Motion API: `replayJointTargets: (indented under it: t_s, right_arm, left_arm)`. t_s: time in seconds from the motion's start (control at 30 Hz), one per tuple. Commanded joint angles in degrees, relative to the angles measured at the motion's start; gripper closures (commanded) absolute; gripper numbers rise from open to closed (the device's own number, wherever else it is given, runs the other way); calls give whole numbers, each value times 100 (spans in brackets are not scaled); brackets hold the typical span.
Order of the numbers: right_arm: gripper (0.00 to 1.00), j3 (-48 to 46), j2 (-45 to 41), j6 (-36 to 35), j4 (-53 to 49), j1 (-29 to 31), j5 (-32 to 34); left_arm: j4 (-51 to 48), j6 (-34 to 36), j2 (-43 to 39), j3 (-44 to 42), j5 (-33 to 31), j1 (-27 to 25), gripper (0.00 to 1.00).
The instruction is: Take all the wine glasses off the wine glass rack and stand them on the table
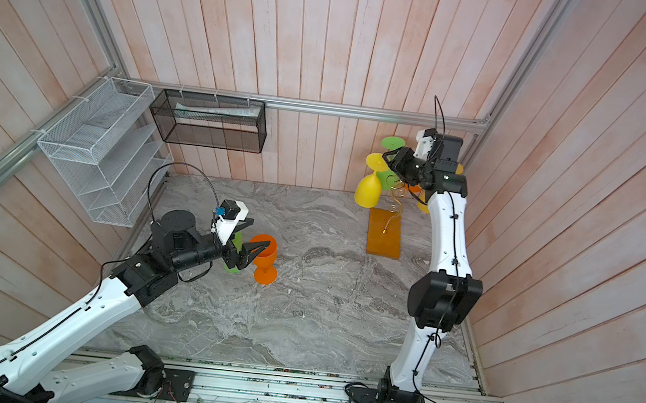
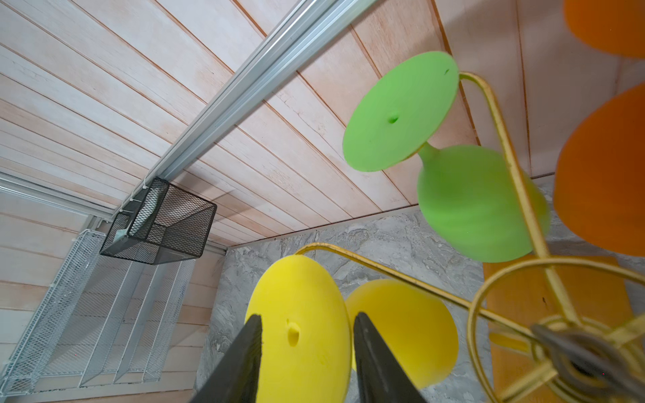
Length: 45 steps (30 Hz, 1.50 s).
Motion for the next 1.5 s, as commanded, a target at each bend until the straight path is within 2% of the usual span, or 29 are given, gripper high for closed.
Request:
replayJointTargets:
  t_s: [0.0,0.13,0.37,0.73,0.87,1.17,1.47]
  right_arm:
    - [59,-344,-189,304,152,25,-308]
    - [63,-695,-338,583,550,7,-451]
    - [67,-759,-428,703,653,-33,-633]
    - [68,-972,-585,751,773,-58,-710]
    - [68,-800,-576,507,440,-57,-412]
    - [58,-182,-578,-43,-391,-50,491]
    - [54,-27,-468,-222,-545,-24,943]
  left_arm:
    - [109,-31,-12,-69,-70,-20,18]
    - [110,-31,-12,-69,-85,-20,19]
    - [111,-39,-12,-67,-91,-18,19]
    - [124,-66,-12,-60,-79,-20,19]
    - [118,-65,-14,-71,-99,-20,19]
    - [109,-84,32,-54,-104,-20,19]
    - [109,-83,42,-60,-131,-20,19]
